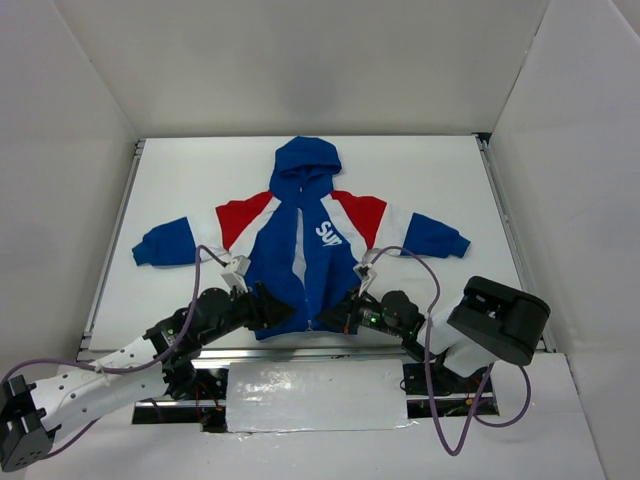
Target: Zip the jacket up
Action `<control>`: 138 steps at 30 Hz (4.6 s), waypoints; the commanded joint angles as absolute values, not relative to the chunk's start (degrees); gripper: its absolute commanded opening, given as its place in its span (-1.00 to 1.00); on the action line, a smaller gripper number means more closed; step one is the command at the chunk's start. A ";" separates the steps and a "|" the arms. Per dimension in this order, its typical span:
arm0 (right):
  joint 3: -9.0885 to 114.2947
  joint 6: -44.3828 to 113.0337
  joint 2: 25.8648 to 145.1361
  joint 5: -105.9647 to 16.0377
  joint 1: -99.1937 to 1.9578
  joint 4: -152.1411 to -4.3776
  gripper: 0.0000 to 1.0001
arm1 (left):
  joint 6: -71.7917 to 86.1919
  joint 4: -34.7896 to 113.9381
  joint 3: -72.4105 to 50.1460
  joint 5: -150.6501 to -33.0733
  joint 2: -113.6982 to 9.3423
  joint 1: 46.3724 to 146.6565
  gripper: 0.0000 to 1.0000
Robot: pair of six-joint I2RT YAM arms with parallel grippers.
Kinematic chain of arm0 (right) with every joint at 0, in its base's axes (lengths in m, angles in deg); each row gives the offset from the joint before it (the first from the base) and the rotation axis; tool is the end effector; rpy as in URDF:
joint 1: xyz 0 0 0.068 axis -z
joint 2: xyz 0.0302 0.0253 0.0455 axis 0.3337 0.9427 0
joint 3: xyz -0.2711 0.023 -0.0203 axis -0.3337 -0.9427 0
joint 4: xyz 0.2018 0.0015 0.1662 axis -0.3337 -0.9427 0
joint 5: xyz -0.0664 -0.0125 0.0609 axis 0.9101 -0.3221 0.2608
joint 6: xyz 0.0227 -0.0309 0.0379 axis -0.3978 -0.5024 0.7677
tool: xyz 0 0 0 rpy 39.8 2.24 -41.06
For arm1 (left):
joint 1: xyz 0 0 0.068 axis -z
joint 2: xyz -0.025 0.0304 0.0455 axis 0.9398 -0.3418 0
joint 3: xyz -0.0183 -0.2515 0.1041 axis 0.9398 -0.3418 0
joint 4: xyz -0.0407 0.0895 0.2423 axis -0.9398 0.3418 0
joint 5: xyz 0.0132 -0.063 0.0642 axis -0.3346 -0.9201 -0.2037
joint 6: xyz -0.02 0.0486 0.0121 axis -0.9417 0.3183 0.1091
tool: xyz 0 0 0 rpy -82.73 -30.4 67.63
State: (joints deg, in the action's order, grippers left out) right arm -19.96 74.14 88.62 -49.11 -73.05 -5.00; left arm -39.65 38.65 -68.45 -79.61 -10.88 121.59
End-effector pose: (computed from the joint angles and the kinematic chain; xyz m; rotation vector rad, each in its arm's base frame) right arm 0.1119 0.1637 0.1274 -0.2902 1.9308 1.4151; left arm 0.1000 -0.1220 0.2068 -0.1763 2.0470 -1.2216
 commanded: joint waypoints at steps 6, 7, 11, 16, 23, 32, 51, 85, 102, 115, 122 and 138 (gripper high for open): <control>-22.86 74.88 91.43 -47.34 -73.63 8.82 -1.00 | -47.05 30.52 -73.45 -86.32 -12.62 122.05 0.34; -22.86 75.23 91.69 -47.95 -73.54 9.34 -1.00 | -47.83 29.73 -73.89 -87.02 -12.98 122.22 0.32; -22.86 77.78 94.85 -50.59 -73.63 18.02 -1.00 | -48.37 26.49 -75.74 -86.94 -14.12 122.57 0.32; -21.28 80.42 96.00 -54.01 -73.63 21.30 -1.00 | -48.46 20.50 -77.76 -87.82 -14.74 122.57 0.30; -20.84 79.19 91.88 -53.06 -73.46 16.05 -1.00 | -48.02 18.04 -78.47 -87.21 -19.39 122.57 0.20; -20.04 77.26 86.95 -52.44 -73.37 9.53 -1.00 | -47.93 12.50 -80.31 -86.85 -25.02 122.75 0.19; -20.92 78.31 89.32 -52.62 -73.37 14.45 -1.00 | -48.28 -0.33 -81.45 -87.73 -32.93 122.66 0.11; -18.99 75.94 83.26 -53.23 -72.93 2.68 -1.00 | -47.05 -3.24 -82.60 -87.03 -31.01 122.66 -1.00; -18.02 78.49 90.55 -58.94 -72.93 8.20 -0.26 | -44.77 9.08 -82.25 -85.27 -15.08 122.57 -1.00; -19.60 78.13 89.23 -57.27 -71.96 10.22 -0.32 | -44.50 5.29 -82.42 -86.76 -18.26 122.66 -1.00; -21.27 79.28 91.60 -57.45 -71.17 16.55 -0.46 | -44.24 5.03 -82.42 -87.20 -18.70 122.66 -1.00; -20.31 79.72 91.87 -58.59 -70.38 20.07 -0.27 | -44.76 2.74 -82.69 -88.52 -20.72 122.66 -1.00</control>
State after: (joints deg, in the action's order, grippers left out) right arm -19.74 80.22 92.06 -57.88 -70.80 -3.49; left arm -45.69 7.11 -80.91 -87.33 -20.58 122.46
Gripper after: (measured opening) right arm 0.363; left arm 0.076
